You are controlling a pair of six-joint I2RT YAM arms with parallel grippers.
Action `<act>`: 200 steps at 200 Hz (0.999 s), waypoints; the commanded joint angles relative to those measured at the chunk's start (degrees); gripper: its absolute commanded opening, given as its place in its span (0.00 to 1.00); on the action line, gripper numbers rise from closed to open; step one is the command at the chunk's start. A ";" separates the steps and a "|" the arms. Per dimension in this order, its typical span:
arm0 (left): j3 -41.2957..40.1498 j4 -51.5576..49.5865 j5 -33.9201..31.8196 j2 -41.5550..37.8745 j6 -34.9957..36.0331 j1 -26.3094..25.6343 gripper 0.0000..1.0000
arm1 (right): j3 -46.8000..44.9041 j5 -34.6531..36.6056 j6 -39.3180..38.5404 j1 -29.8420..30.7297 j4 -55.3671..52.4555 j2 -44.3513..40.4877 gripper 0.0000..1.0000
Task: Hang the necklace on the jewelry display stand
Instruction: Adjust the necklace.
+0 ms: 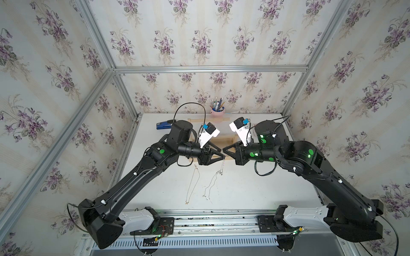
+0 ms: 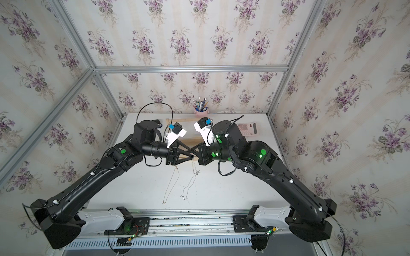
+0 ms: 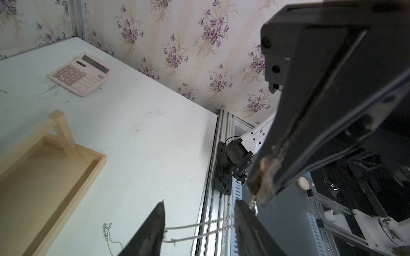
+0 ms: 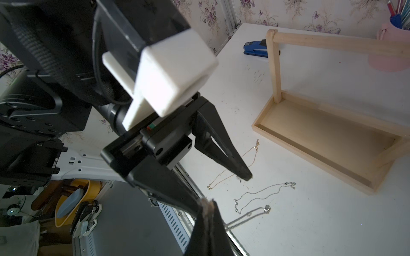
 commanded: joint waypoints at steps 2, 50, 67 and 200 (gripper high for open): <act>0.74 -3.33 -6.05 -1.49 2.91 0.47 0.69 | 0.39 0.53 0.06 0.03 0.26 0.04 0.00; 0.77 -4.59 -2.11 -0.47 2.78 0.65 0.79 | 0.94 0.21 -0.02 0.03 0.54 0.32 0.00; 0.46 -4.08 -1.17 0.05 2.39 0.67 0.79 | 1.26 0.50 0.06 0.03 0.29 0.22 0.00; 1.54 -0.34 -0.70 0.49 1.69 0.65 0.68 | 0.31 -1.57 -0.11 0.03 0.80 0.18 0.00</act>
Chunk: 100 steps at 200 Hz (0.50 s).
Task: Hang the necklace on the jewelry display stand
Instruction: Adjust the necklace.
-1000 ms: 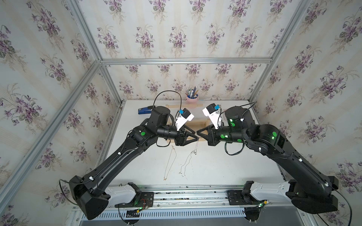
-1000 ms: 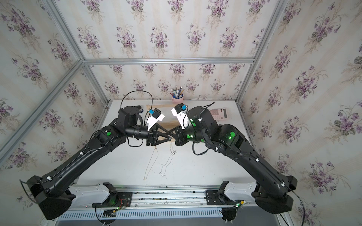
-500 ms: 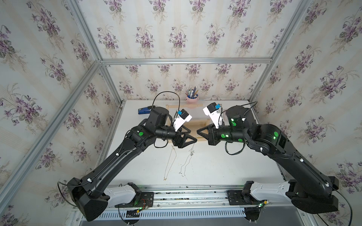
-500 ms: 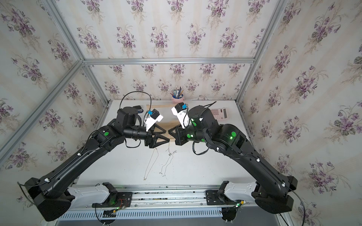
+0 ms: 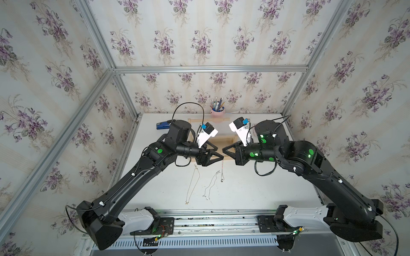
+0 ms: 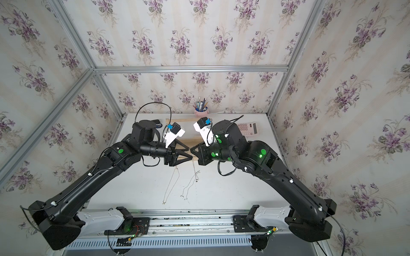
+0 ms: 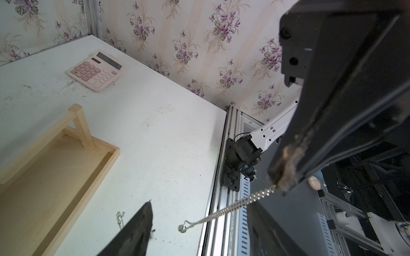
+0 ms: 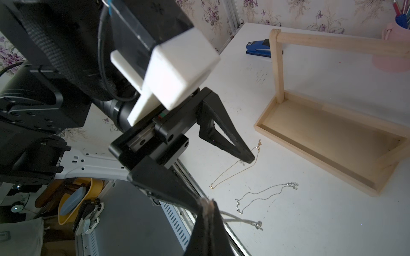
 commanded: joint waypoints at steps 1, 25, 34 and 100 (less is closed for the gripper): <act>0.82 2.18 0.15 0.25 0.29 0.02 0.68 | -0.02 -0.84 -0.09 0.03 0.86 0.05 0.00; 1.48 2.36 0.47 0.55 0.43 0.07 0.68 | -0.50 -1.14 -0.18 0.03 1.08 0.08 0.00; 1.69 2.31 0.20 0.70 0.48 0.02 0.68 | -0.70 -1.29 -0.18 0.03 1.22 0.08 0.00; 2.33 4.02 -0.02 2.31 -0.80 0.04 0.69 | -0.70 -1.66 -0.02 0.03 1.82 -0.18 0.00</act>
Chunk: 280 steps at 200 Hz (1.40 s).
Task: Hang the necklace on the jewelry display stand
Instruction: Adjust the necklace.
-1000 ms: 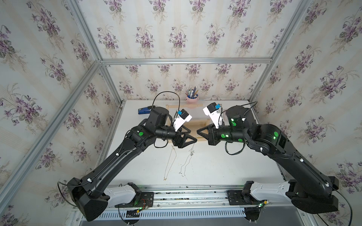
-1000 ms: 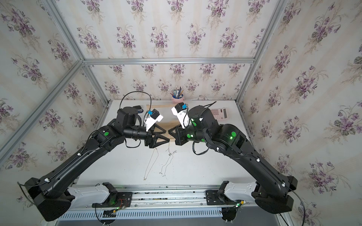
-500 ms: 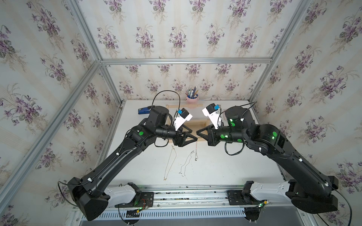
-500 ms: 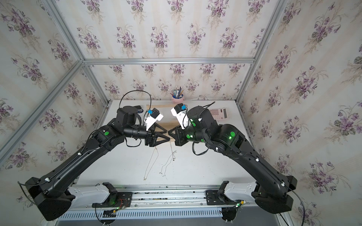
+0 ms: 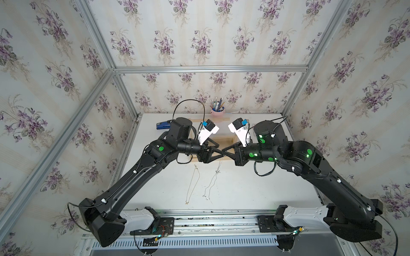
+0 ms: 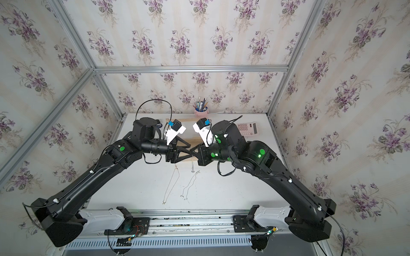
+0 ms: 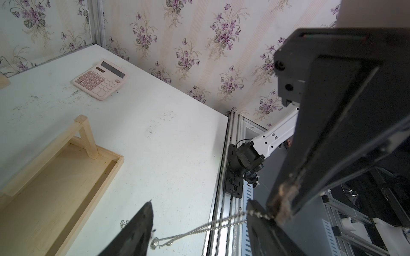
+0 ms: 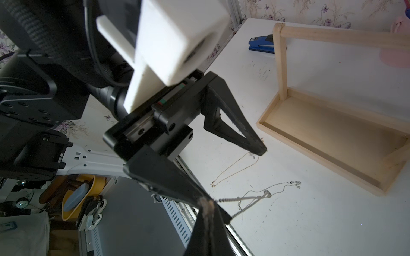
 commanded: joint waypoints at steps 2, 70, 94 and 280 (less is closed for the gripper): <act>0.05 2.87 0.28 0.37 -0.77 -0.02 0.69 | 0.16 -0.43 -0.01 0.05 1.59 -0.19 0.00; -1.94 8.82 2.32 0.68 -4.44 -0.53 0.63 | -1.59 -0.45 1.13 0.05 4.60 -1.00 0.00; -2.07 9.49 2.72 0.93 -4.80 -0.99 0.58 | -2.13 -0.39 1.44 0.05 5.68 -1.24 0.00; 4.65 -2.45 -3.28 2.87 0.66 -1.70 0.00 | -4.53 3.45 -0.55 -0.30 3.72 -1.67 0.02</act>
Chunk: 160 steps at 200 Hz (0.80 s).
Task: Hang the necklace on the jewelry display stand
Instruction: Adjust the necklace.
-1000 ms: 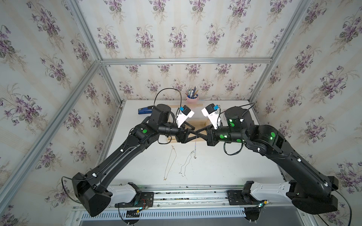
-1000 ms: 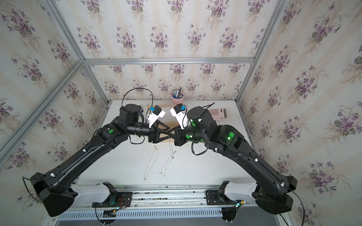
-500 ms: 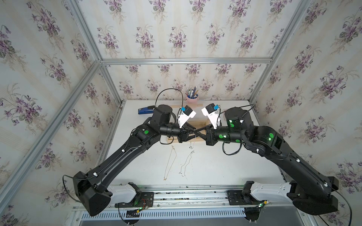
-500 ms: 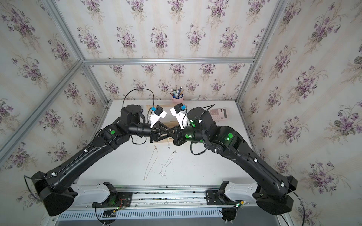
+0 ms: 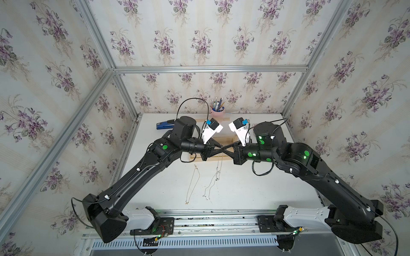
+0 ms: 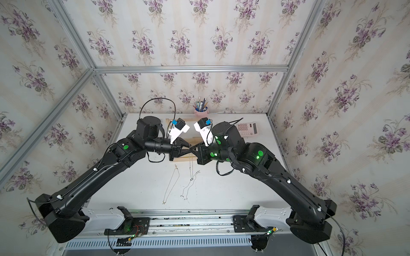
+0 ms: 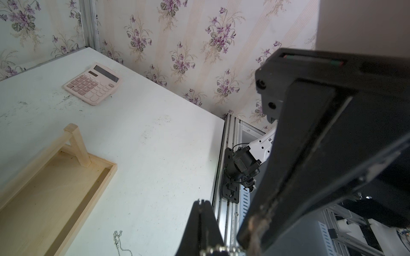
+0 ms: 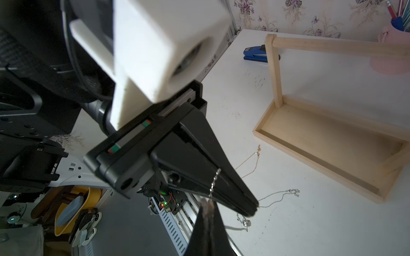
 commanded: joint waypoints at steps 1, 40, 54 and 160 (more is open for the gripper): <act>1.83 -2.78 -2.08 0.58 1.86 0.07 0.00 | -0.78 1.51 -1.36 0.05 -0.94 -0.41 0.02; 2.84 -3.67 -2.87 0.94 2.00 0.07 0.00 | -2.01 1.97 -1.56 -0.04 0.60 -1.26 0.26; 2.91 -3.46 -3.20 1.11 1.71 0.09 0.00 | -2.39 2.04 -1.55 -0.04 1.07 -1.96 0.38; 10.43 -9.85 -7.91 4.78 2.16 0.07 0.00 | -13.61 10.96 -3.25 -0.20 6.43 -5.80 0.50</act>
